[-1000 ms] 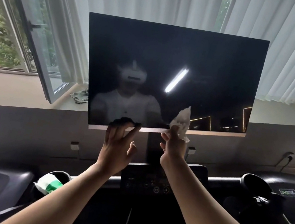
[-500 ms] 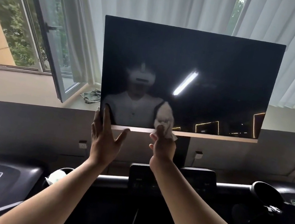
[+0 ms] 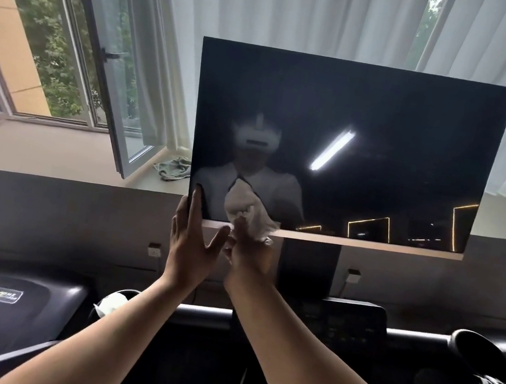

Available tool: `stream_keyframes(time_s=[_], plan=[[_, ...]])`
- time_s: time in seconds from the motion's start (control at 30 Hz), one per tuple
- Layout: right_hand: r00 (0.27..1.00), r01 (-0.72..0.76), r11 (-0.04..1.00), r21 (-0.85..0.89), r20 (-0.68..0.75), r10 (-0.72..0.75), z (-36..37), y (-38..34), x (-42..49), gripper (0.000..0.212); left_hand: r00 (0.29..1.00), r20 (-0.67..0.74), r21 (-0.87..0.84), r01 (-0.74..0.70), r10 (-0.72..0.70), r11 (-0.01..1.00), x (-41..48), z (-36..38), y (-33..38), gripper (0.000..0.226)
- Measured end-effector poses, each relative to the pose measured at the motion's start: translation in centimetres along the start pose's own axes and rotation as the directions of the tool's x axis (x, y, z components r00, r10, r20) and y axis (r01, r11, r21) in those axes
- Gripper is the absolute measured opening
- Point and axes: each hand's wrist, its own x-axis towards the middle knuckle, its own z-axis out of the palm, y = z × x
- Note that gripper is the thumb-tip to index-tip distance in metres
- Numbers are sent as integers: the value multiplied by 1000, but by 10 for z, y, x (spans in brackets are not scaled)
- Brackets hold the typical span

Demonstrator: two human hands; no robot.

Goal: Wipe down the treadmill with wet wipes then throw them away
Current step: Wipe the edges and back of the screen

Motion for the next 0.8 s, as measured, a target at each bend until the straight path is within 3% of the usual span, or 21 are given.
stream_keyframes(time_s=[0.27, 0.4, 0.57, 0.67, 0.8], plan=[[987, -104, 989, -102, 112, 115, 21, 4, -15, 39, 998, 43, -51, 50, -48, 997, 4, -20, -16, 85], [976, -131, 991, -30, 172, 134, 19, 6, -14, 41, 1000, 26, -38, 2, -1, 999, 3, -23, -18, 78], [953, -157, 985, -69, 252, 169, 37, 8, -21, 34, 998, 48, -56, 41, -38, 998, 7, -28, -26, 76], [962, -122, 987, -102, 233, 143, 46, 15, -23, 31, 991, 86, -139, 112, -101, 984, 8, -34, -20, 74], [951, -150, 974, -167, 244, 188, 58, 15, -28, 35, 963, 116, -377, 269, -243, 886, 10, -42, -6, 52]])
